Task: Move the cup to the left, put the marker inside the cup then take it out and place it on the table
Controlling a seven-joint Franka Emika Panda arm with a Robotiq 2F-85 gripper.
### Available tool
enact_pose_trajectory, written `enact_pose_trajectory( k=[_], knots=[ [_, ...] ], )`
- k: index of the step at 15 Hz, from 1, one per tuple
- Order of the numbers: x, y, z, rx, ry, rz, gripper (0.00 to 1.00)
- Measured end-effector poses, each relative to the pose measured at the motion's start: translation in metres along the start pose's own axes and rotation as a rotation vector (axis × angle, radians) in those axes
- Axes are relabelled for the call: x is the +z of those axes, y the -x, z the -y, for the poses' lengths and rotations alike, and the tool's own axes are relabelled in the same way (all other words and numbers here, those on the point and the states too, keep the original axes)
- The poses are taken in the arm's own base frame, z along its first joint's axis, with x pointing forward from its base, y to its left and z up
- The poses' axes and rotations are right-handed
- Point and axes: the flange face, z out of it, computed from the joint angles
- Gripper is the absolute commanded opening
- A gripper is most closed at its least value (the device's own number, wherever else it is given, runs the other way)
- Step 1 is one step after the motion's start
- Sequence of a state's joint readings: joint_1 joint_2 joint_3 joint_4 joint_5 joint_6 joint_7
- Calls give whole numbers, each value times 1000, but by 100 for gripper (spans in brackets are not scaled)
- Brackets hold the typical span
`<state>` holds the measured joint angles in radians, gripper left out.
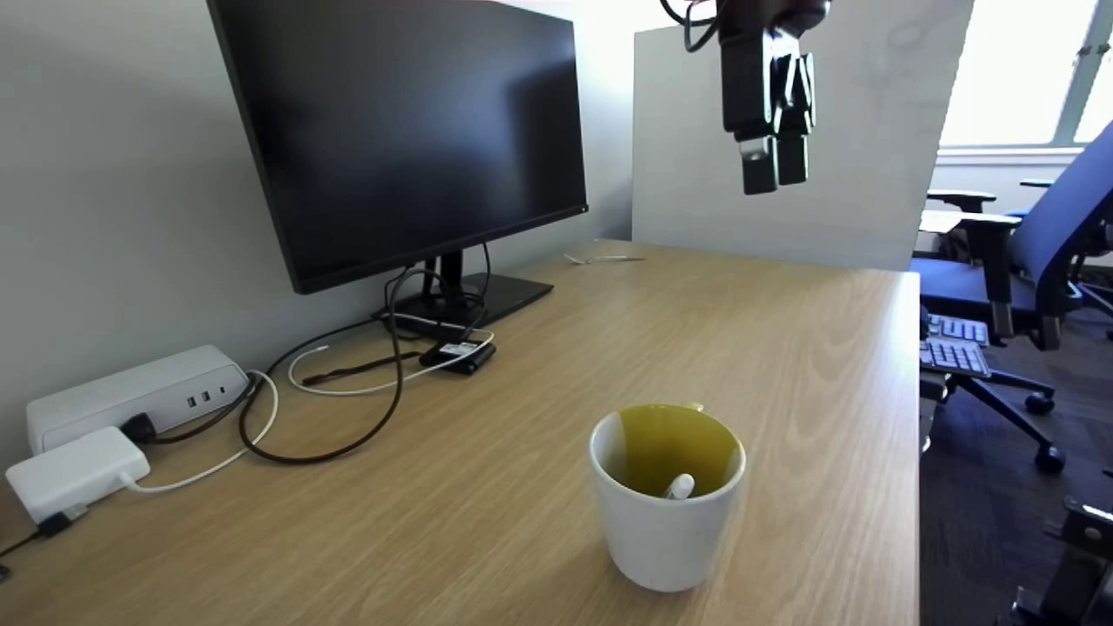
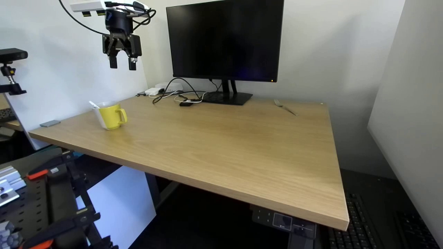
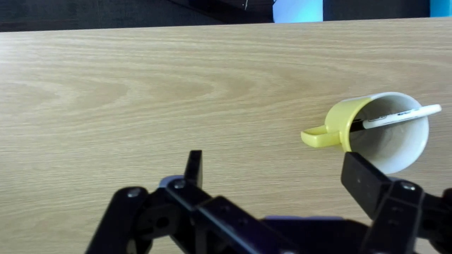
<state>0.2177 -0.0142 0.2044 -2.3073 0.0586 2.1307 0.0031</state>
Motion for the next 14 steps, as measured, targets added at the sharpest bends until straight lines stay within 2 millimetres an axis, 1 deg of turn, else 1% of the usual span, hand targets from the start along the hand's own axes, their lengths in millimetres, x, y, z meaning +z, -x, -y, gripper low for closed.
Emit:
enact_pose_trajectory(
  k=[5, 9, 11, 14],
  knots=[
    [11, -15, 33, -8, -10, 29, 100],
    [24, -37, 50, 74, -87, 113, 100],
    [40, -52, 54, 129, -137, 177, 100],
    [74, -75, 58, 190, -203, 272, 100]
  ],
)
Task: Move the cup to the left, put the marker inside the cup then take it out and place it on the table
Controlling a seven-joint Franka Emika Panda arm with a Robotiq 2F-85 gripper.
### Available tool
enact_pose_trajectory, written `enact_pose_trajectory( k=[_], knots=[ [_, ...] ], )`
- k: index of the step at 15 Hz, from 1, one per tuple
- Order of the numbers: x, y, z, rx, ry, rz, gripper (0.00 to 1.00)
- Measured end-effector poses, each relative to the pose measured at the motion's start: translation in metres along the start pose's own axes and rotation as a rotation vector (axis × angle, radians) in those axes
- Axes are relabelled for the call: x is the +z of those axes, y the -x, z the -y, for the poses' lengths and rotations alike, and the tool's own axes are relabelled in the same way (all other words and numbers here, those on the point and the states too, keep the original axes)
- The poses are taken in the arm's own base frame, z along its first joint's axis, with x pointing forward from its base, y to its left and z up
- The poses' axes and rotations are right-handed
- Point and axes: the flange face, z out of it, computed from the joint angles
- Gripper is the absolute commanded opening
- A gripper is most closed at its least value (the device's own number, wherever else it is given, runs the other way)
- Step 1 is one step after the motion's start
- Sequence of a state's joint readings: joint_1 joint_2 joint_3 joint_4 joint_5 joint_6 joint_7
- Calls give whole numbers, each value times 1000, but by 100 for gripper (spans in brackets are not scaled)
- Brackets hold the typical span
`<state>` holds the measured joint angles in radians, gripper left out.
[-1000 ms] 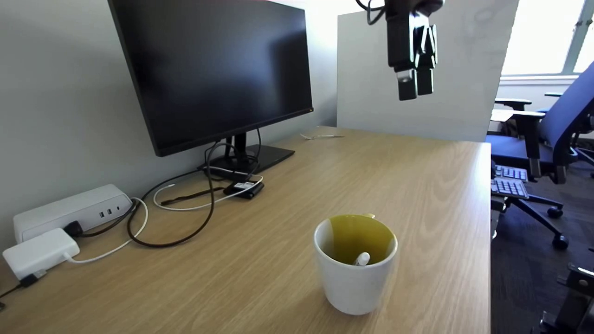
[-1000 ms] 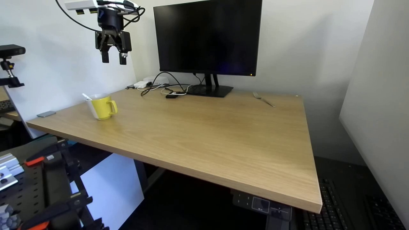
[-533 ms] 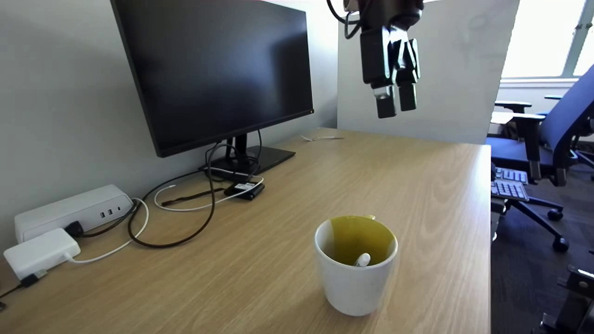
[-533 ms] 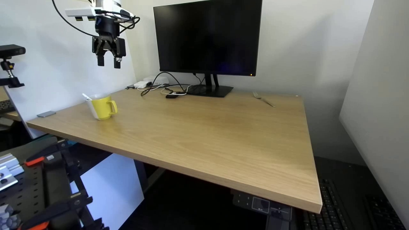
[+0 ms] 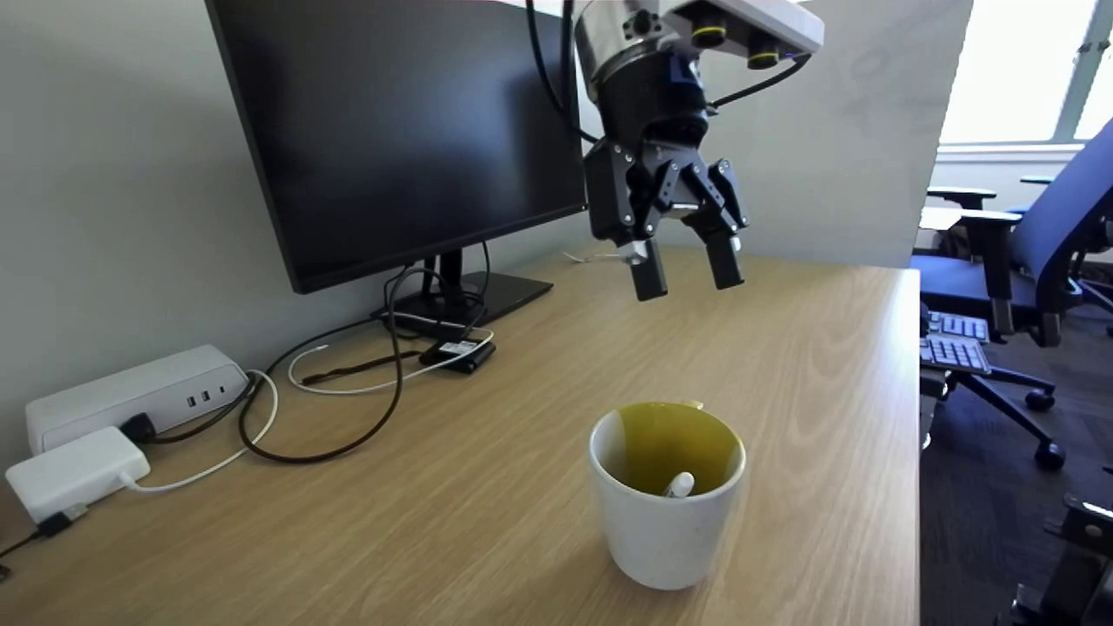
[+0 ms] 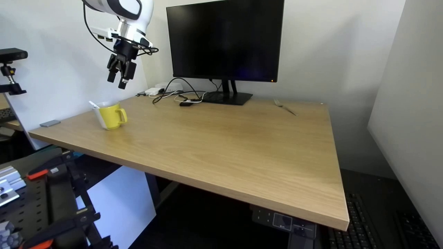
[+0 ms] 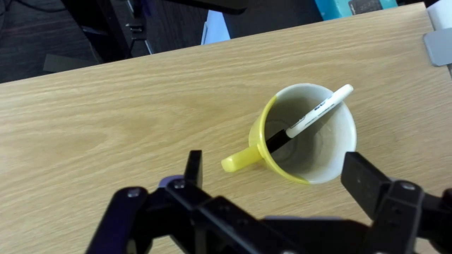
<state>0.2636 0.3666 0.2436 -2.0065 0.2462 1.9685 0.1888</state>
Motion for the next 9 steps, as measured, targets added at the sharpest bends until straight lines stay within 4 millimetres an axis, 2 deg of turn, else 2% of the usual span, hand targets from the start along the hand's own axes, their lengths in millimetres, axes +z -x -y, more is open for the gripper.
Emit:
enact_pose_trajectory(
  k=[4, 9],
  knots=[
    [29, -32, 8, 53, -65, 115, 100],
    [40, -57, 24, 126, -118, 279, 100]
  ],
)
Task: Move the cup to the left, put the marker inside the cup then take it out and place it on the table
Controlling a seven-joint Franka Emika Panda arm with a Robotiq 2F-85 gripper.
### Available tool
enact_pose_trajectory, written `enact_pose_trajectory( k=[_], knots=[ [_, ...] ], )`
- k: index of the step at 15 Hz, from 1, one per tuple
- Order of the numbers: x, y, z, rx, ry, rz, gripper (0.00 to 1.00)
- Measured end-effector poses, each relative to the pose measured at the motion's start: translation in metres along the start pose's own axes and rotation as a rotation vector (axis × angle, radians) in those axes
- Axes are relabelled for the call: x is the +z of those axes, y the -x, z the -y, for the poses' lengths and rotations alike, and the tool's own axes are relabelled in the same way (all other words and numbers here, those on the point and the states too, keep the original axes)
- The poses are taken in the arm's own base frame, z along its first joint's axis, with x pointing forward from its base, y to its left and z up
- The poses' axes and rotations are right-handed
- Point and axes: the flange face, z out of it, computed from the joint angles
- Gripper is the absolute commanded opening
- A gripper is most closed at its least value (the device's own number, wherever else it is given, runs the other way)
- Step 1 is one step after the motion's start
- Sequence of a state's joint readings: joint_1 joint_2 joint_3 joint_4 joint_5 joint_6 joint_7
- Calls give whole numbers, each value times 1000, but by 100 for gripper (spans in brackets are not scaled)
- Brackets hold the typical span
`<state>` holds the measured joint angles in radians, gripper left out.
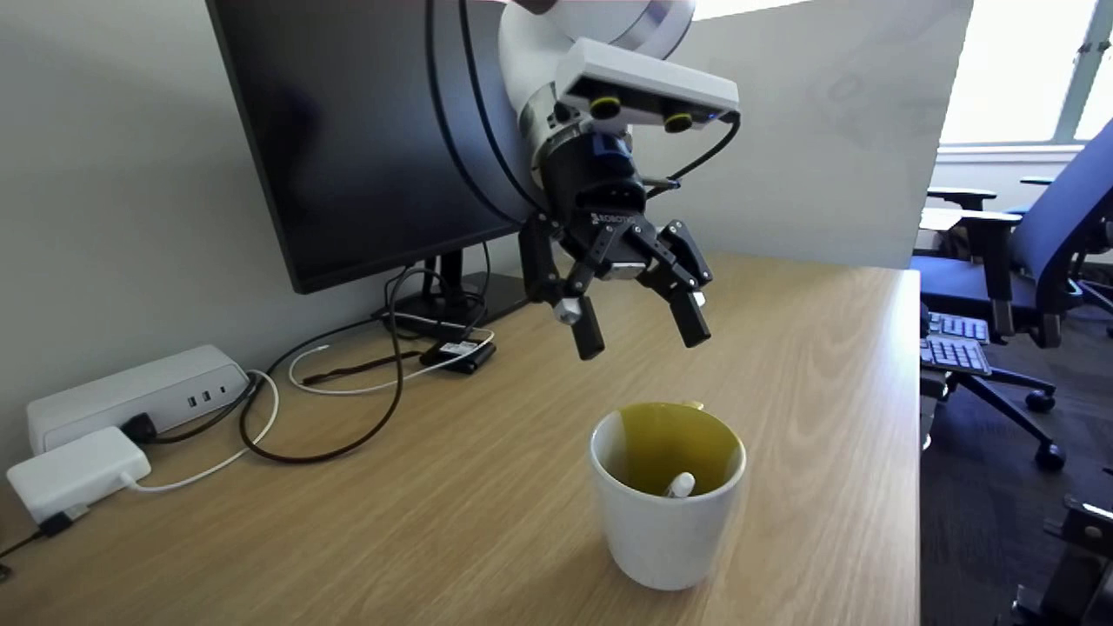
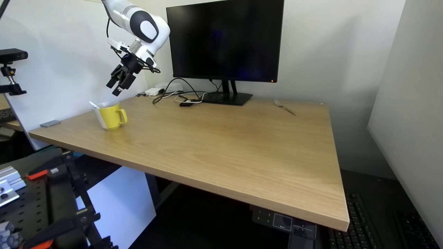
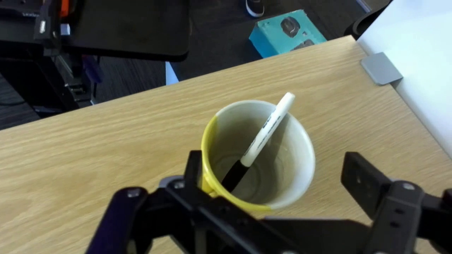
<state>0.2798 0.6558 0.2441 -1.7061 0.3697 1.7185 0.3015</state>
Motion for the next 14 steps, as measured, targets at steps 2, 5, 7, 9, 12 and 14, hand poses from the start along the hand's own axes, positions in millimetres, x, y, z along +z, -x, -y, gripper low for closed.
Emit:
enact_pose_trajectory(
  k=[2, 5, 7, 9, 12, 14],
  knots=[
    [6, -9, 3, 33, -18, 77, 100],
    [20, -22, -1, 72, -44, 183, 100],
    [27, -28, -3, 89, -60, 237, 100],
    [32, -31, -3, 102, -70, 281, 100],
    [36, -31, 0, 119, -74, 327, 100],
    [38, -30, 2, 128, -72, 349, 100]
  ],
)
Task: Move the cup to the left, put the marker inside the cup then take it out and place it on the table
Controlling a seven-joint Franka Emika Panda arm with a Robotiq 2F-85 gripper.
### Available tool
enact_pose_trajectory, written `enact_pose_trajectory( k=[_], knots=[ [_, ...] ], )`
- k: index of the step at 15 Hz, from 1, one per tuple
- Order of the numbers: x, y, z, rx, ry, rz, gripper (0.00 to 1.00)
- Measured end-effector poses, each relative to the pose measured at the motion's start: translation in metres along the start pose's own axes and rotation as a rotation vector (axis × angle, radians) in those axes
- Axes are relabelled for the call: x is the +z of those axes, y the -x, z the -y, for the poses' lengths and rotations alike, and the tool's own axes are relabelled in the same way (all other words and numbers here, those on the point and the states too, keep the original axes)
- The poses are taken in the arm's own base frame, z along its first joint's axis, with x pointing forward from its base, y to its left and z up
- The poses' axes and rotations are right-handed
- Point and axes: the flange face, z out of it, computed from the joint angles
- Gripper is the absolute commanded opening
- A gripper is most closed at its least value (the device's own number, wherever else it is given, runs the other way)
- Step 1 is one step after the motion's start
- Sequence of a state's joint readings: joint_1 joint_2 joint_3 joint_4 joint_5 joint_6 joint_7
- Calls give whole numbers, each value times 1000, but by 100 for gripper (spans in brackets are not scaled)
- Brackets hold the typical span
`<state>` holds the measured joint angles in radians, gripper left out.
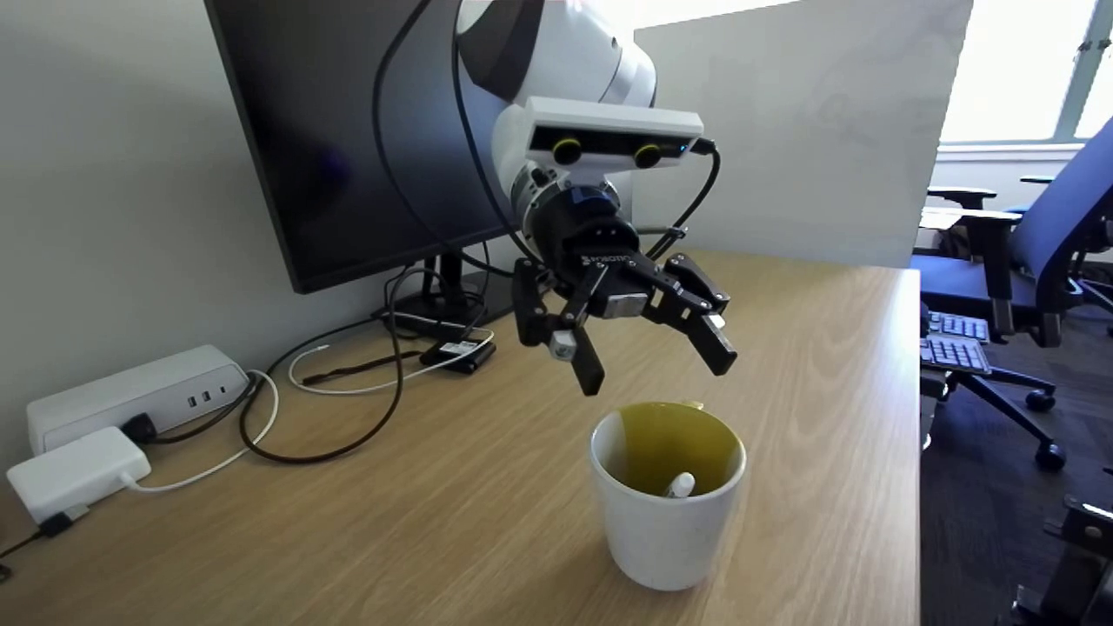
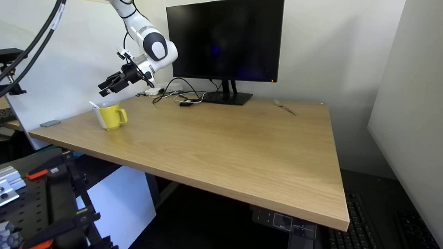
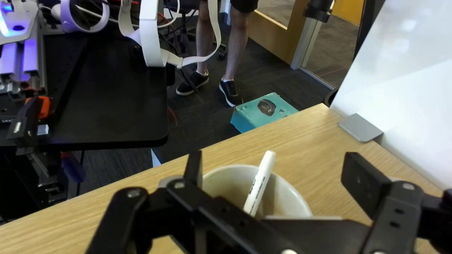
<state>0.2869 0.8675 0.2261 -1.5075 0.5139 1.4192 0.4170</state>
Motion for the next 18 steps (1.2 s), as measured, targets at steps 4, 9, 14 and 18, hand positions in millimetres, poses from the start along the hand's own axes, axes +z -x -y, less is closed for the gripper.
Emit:
enact_pose_trajectory(
  k=[4, 9, 14, 18],
  knots=[
    [6, 2, 2, 1, 12, 25, 100],
    [19, 2, 3, 1, 17, 53, 100],
    [39, -1, -1, 2, 29, 92, 100],
    [54, -4, -5, 7, 42, 117, 100]
  ],
)
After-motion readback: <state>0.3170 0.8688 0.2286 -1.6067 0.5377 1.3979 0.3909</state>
